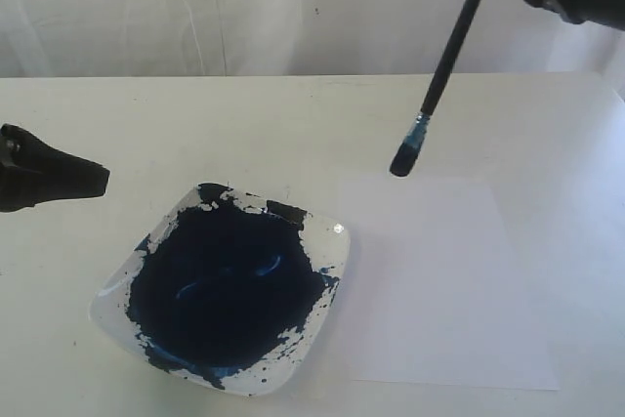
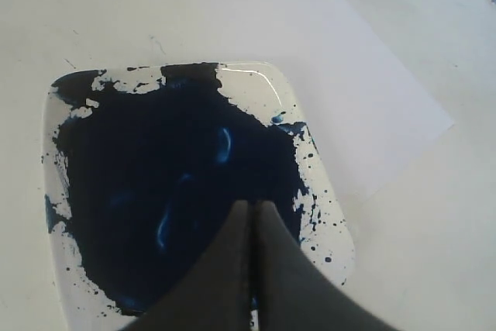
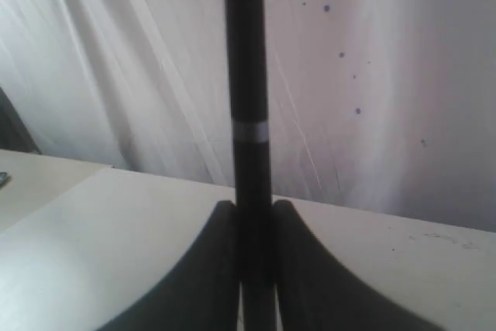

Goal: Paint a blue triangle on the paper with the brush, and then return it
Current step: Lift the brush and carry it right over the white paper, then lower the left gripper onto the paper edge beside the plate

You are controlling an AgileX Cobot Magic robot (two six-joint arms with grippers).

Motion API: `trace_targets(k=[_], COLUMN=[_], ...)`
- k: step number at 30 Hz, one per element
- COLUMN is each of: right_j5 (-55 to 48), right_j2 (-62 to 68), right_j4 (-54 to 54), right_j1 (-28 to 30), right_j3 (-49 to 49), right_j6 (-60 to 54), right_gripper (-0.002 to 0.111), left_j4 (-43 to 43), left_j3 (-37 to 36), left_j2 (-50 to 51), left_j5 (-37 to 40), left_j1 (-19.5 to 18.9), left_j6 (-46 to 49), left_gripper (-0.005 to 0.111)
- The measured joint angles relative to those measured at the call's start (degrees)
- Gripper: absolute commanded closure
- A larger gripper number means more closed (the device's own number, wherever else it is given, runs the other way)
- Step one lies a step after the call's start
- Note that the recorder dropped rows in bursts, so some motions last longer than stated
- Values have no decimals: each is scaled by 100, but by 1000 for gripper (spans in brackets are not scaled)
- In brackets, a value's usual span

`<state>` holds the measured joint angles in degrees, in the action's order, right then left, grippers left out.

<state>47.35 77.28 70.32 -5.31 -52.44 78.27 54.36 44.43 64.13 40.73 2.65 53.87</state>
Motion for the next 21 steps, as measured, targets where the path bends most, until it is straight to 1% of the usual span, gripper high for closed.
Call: trace_targets(k=[3, 5, 6, 7, 9, 12, 14, 15, 16, 17, 19, 21], right_j5=[529, 636, 645, 645, 645, 600, 578, 578, 591, 620, 657, 703], right_j2=[0, 0, 0, 0, 0, 0, 0, 48, 80, 161, 219, 240], right_j4=[415, 459, 459, 469, 480, 492, 492, 492, 482, 482, 482, 482], right_j1=[663, 947, 1004, 1059, 1065, 1065, 1069, 1069, 1069, 1069, 1069, 1069], right_j3=[35, 35, 35, 35, 35, 35, 35, 35, 35, 35, 35, 35], right_j6=[220, 256, 256, 268, 268, 268, 268, 268, 268, 268, 268, 268], right_gripper=[108, 108, 108, 108, 108, 108, 108, 108, 108, 108, 108, 108], left_j4=[0, 13, 29, 57, 79, 222, 754, 1419, 1792, 2106, 2194, 2120], left_j3=[0, 0, 0, 0, 0, 0, 0, 24, 59, 158, 285, 461], left_j2=[0, 10, 10, 10, 10, 10, 32, 123, 246, 488, 884, 1334], left_j5=[0, -45, -162, -472, -840, -1083, -1186, -1120, -935, -583, -419, -446], left_j1=[0, 0, 0, 0, 0, 0, 0, 65, 172, 477, 931, 1527], left_j6=[0, 0, 0, 0, -21, -109, -150, 111, 380, 636, 751, 806], left_gripper=[107, 107, 107, 107, 107, 107, 107, 107, 107, 107, 107, 107])
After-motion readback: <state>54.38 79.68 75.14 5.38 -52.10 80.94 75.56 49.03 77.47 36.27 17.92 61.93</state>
